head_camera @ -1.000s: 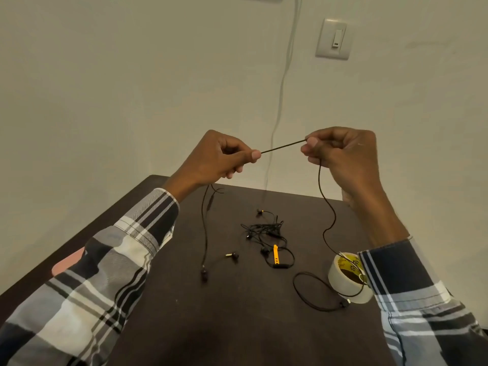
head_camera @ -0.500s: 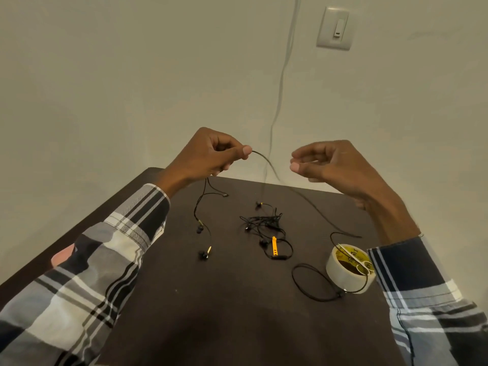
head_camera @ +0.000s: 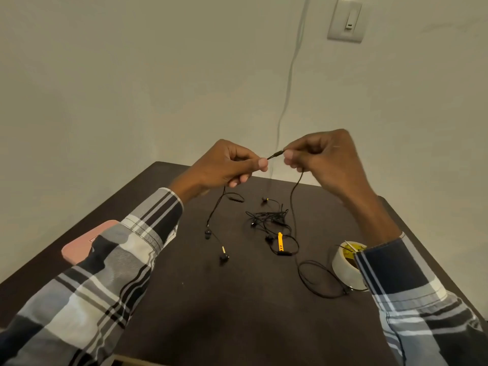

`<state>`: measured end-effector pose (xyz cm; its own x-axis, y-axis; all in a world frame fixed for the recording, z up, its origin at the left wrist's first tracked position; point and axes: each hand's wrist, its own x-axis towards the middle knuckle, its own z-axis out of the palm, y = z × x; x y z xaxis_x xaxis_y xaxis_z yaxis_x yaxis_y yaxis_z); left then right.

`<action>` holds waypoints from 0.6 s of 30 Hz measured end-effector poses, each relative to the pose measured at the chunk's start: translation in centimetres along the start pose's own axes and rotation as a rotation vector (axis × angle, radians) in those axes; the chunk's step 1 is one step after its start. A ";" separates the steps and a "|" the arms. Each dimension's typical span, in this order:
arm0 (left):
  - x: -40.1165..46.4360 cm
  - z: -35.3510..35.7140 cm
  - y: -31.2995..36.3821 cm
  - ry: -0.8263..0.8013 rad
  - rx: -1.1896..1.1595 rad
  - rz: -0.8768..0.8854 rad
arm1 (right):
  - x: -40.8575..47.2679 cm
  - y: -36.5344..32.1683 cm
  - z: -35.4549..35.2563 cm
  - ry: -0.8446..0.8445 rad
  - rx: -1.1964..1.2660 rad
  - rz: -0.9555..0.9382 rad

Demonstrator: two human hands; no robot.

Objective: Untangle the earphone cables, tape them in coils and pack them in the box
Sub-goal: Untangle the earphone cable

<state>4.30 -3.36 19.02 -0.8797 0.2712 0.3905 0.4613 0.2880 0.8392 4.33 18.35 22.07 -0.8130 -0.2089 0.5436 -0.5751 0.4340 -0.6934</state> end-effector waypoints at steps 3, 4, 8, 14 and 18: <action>-0.4 -0.5 -0.7 0.027 -0.033 -0.037 | 0.4 -0.2 -1.6 0.110 0.093 0.002; -0.5 -0.5 -0.9 0.031 -0.034 -0.051 | 0.4 -0.2 -2.2 0.143 0.117 -0.002; -0.8 -0.6 -1.2 -0.021 -0.067 -0.072 | 0.8 0.1 -4.0 0.242 0.156 -0.008; -0.8 -0.7 -1.7 -0.131 -0.076 -0.113 | 0.9 0.7 -5.4 0.332 0.147 0.028; -0.9 -0.6 -1.9 -0.140 -0.079 -0.113 | 0.7 1.2 -5.4 -0.148 -0.263 0.154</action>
<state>4.11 -4.72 17.34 -0.8981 0.3682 0.2405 0.3454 0.2519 0.9040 3.56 23.47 24.23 -0.9039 -0.2397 0.3542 -0.4170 0.6774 -0.6060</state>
